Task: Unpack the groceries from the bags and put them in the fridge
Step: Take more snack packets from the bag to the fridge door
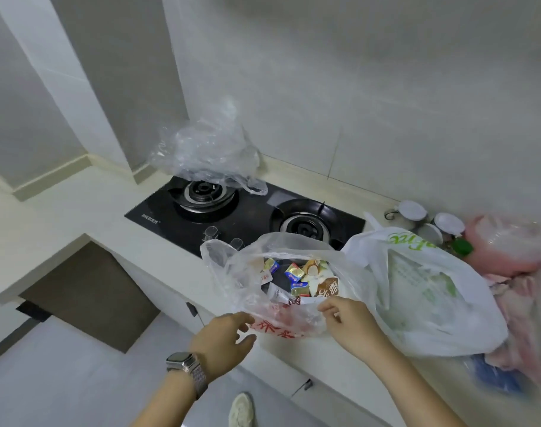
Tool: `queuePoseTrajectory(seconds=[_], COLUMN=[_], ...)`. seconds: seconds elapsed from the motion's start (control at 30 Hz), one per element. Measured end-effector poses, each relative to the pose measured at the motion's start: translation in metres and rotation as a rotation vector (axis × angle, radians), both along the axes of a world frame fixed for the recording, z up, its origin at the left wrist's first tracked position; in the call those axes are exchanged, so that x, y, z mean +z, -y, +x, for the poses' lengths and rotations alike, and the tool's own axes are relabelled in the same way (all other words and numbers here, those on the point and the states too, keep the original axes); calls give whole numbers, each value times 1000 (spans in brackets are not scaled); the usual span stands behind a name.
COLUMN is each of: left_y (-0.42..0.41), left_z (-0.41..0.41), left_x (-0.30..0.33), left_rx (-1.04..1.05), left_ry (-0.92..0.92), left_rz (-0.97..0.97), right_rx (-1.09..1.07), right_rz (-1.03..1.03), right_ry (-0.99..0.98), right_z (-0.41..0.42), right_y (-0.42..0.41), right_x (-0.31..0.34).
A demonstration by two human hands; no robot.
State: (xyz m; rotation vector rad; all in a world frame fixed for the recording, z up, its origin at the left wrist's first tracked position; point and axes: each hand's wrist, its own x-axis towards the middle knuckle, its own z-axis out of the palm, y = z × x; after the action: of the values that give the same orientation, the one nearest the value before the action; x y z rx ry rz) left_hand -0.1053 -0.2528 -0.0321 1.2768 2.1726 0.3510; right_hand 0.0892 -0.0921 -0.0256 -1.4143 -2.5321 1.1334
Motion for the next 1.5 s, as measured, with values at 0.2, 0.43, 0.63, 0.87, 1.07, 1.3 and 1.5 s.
queuePoseTrajectory(seconds=[0.2, 0.43, 0.63, 0.87, 1.07, 1.3, 1.5], left_y=[-41, -71, -97, -103, -99, -97, -102], left_z=[-37, -77, -69, -61, -87, -103, -79], left_x=[-12, -28, -30, -31, -28, -20, -27], left_rx=[70, 36, -171, -230, 196, 303, -30], left_ry=[84, 154, 208, -264, -264, -100, 30], left_rz=[55, -5, -64, -362, -287, -90, -89], right_rx=[-68, -196, -206, -324, -231, 77, 307], right_rz=[-65, -444, -792, -948, -728, -284, -134], right_ry=[-54, -12, 111, -309, -240, 76, 536], right_z=[-52, -130, -165, -209, -212, -188, -152], right_y=[-26, -61, -84, -115, -124, -119, -116], right_x=[-20, -26, -48, -19, -19, -49, -75])
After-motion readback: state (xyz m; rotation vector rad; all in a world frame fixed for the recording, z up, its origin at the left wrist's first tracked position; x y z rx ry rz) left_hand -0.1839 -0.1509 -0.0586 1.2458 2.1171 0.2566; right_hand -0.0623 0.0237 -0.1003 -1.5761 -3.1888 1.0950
